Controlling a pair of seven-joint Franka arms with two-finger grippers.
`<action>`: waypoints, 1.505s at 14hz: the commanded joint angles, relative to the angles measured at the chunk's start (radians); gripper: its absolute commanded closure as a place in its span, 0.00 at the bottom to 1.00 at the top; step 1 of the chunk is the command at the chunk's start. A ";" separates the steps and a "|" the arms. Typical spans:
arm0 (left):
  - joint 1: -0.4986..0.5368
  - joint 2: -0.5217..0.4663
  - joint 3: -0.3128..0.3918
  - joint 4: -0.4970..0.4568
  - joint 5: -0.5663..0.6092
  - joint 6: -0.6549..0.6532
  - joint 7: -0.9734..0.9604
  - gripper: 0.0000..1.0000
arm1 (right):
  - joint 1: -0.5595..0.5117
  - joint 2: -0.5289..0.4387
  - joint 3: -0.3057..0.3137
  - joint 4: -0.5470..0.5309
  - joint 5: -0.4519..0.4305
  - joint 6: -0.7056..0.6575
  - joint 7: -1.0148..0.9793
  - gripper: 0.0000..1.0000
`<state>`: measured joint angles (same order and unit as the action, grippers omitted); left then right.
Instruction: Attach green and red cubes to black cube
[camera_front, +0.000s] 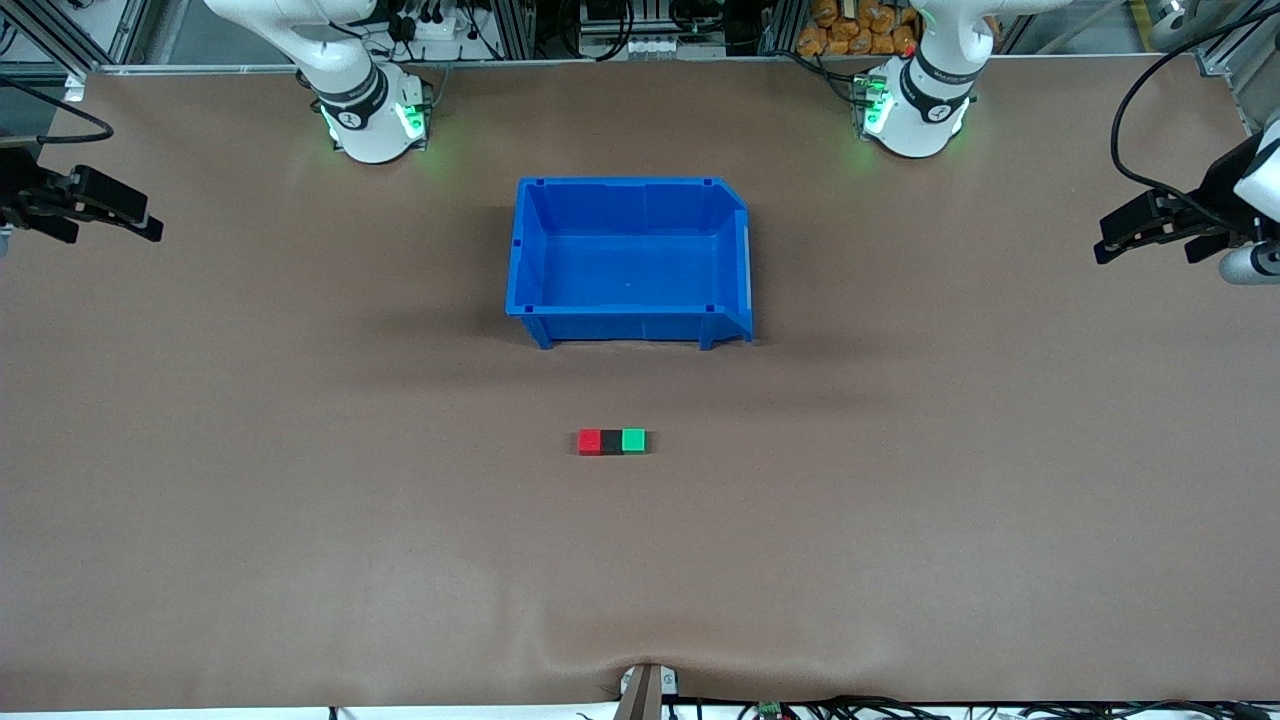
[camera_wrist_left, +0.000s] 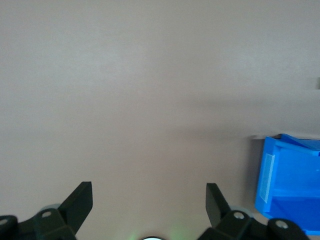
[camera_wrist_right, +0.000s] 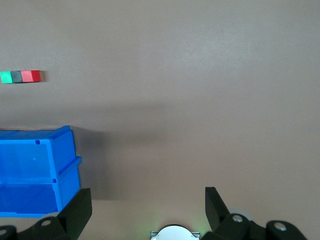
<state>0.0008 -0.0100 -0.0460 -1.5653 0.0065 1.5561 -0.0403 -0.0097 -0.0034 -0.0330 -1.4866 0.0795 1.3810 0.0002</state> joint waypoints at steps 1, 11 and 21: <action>0.001 0.016 -0.002 0.022 -0.017 0.006 -0.004 0.00 | -0.009 -0.030 0.002 -0.029 0.019 0.000 0.011 0.00; -0.001 0.025 0.000 0.033 -0.005 0.006 0.000 0.00 | -0.006 -0.026 0.002 -0.031 0.019 0.001 0.010 0.00; -0.004 0.030 0.000 0.045 -0.002 0.001 0.000 0.00 | -0.001 -0.023 0.004 -0.035 0.020 0.007 0.012 0.00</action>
<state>-0.0019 0.0054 -0.0461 -1.5460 0.0027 1.5663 -0.0403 -0.0090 -0.0034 -0.0317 -1.4937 0.0813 1.3809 0.0002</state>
